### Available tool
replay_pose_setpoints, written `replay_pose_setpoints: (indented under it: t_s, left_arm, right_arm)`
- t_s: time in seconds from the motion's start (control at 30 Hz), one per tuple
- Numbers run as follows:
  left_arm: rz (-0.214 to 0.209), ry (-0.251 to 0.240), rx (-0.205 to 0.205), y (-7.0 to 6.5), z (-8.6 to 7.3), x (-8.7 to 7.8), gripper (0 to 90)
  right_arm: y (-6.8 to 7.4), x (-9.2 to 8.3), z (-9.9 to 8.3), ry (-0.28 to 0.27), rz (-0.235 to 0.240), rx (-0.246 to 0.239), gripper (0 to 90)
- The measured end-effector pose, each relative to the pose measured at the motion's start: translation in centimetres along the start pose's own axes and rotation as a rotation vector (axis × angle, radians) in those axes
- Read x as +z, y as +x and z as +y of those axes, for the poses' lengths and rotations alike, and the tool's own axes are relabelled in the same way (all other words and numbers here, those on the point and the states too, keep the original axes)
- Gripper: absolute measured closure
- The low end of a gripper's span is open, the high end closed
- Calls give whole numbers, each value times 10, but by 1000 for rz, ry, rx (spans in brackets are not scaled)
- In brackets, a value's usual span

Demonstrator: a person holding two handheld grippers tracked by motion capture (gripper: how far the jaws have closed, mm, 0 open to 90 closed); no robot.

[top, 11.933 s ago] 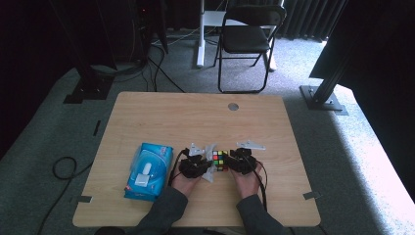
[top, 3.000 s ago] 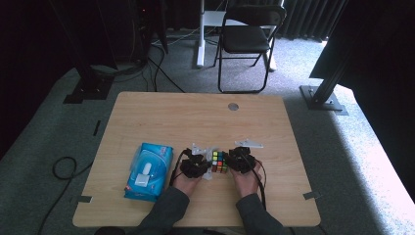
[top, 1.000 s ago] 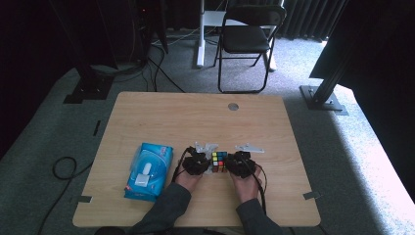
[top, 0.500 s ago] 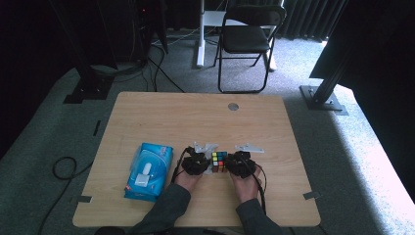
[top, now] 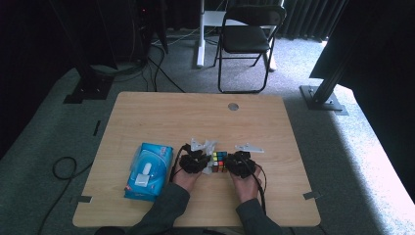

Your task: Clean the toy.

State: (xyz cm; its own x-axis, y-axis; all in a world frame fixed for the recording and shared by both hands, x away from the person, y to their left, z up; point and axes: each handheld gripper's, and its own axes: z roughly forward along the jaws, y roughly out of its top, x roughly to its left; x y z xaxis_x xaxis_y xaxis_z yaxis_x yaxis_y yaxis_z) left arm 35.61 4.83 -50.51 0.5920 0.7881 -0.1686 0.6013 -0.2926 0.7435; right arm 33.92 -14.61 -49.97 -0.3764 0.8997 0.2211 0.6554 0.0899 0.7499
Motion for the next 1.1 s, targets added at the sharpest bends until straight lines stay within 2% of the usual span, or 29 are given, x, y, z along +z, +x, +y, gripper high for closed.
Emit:
replay_pose_setpoints:
  t_s: [0.4, 0.67, 0.77, 0.97, 1.1]
  left_arm:
    - [-5, 4, 4, -3, -1, 1, 845]
    - [12, 9, 20, -5, -4, 2, 845]
    - [26, 42, 29, -5, -8, 7, 845]
    - [35, 94, 18, -1, -17, 23, 845]
    - [40, 100, 29, -1, -18, 25, 846]
  right_arm:
    - [0, 0, 0, -2, 0, 2, 706]
    - [0, 0, 0, -3, -2, 4, 705]
    - [0, 0, 0, -3, -1, 4, 705]
    - [0, 0, 0, -3, -1, 4, 705]
    - [0, 0, -1, -4, -1, 5, 705]
